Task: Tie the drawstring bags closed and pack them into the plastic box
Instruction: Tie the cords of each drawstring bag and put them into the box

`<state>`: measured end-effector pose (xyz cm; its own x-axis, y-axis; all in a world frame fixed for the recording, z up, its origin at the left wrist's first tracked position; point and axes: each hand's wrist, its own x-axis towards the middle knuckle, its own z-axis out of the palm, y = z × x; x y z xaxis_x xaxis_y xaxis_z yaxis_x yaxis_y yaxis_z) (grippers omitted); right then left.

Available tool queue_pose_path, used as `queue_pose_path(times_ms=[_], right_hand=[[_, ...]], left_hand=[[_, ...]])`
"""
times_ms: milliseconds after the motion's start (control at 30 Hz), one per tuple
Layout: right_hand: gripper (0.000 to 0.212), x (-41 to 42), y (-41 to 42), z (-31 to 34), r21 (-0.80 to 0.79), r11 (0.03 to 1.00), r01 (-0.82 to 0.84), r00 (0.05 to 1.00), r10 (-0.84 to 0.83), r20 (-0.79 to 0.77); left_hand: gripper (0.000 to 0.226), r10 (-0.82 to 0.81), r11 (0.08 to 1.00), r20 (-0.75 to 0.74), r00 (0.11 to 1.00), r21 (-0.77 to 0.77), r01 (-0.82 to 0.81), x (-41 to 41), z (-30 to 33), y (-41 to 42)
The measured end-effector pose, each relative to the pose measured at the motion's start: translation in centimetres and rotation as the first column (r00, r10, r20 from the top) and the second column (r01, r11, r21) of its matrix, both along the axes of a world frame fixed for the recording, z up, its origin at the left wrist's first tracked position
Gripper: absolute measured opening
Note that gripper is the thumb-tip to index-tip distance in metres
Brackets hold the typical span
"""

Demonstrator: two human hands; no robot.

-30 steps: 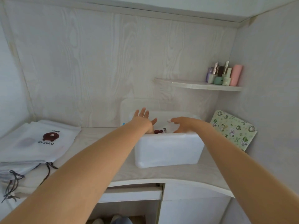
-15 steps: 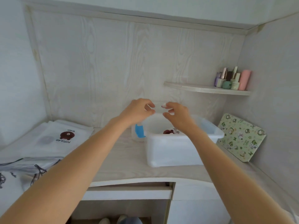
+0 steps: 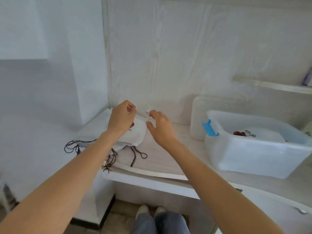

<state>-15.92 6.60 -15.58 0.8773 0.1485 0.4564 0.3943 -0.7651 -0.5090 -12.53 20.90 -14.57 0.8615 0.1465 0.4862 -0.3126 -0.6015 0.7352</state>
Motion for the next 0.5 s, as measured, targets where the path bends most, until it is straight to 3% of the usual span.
queue_pose_path(times_ms=[100, 200, 267, 333, 433, 500], right_hand=[[0.048, 1.3, 3.0, -2.4, -0.075, 0.993, -0.089, 0.982, 0.075, -0.172], [0.081, 2.1, 4.8, -4.2, -0.043, 0.976, -0.216, 0.908, 0.184, -0.378], [0.085, 2.8, 5.0, -5.0, -0.048, 0.963, -0.265, 0.874, 0.219, -0.433], [0.063, 3.5, 4.7, -5.3, -0.007, 0.971, -0.241, 0.886, 0.217, -0.409], [0.009, 4.6, 4.4, -5.3, 0.067, 0.99, -0.124, 0.939, 0.139, -0.314], [0.016, 5.2, 4.1, -5.6, 0.046, 0.999, -0.029, 0.97, 0.039, -0.241]], left_hand=[[0.021, 0.002, 0.996, -0.119, 0.993, 0.089, 0.008, 1.1, -2.2, 3.1], [0.024, -0.046, 0.985, -0.225, 0.973, 0.152, 0.082, 2.0, -4.1, 5.4], [0.024, -0.1, 0.973, -0.235, 0.967, 0.181, 0.144, 2.5, -4.9, 6.4], [0.022, -0.132, 0.967, -0.202, 0.97, 0.189, 0.171, 2.7, -5.4, 7.2], [0.018, -0.185, 0.961, -0.183, 0.966, 0.17, 0.216, 2.9, -5.8, 7.8], [0.022, -0.236, 0.947, -0.186, 0.954, 0.175, 0.268, 2.6, -6.0, 7.8]])
